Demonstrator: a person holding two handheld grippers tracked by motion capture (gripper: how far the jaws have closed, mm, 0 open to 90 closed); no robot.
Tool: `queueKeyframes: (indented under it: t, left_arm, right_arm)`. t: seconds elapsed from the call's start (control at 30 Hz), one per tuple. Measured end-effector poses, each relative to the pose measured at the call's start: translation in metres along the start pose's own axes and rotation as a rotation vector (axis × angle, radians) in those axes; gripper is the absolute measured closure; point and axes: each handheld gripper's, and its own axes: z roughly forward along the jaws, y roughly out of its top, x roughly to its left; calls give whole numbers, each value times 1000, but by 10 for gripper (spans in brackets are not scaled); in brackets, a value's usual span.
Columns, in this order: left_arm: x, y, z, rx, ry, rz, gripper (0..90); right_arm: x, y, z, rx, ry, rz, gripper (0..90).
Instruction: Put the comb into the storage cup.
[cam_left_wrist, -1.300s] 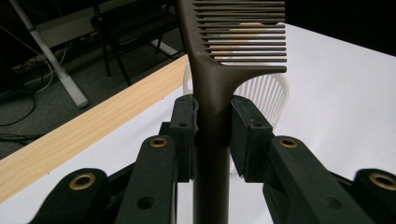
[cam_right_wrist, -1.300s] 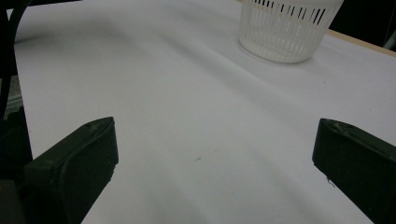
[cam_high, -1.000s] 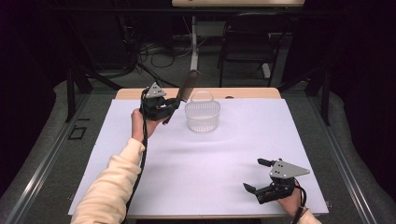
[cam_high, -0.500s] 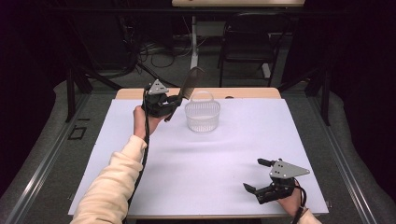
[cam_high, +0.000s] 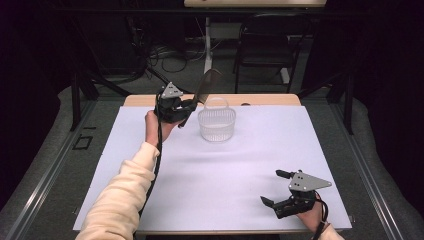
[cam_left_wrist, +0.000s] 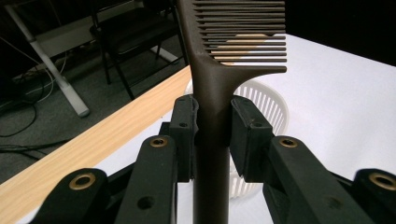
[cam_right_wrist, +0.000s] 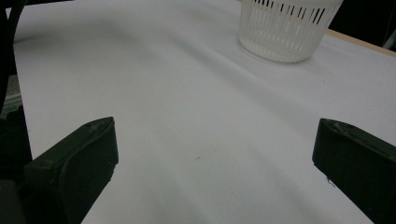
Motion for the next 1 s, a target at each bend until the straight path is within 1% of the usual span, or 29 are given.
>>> queueKeyframes:
  t: [1.0]
  left_arm:
    - [-3,12,8,-26,9,2,723]
  right_arm:
    - [0,0,0,0,-1,-1,0]
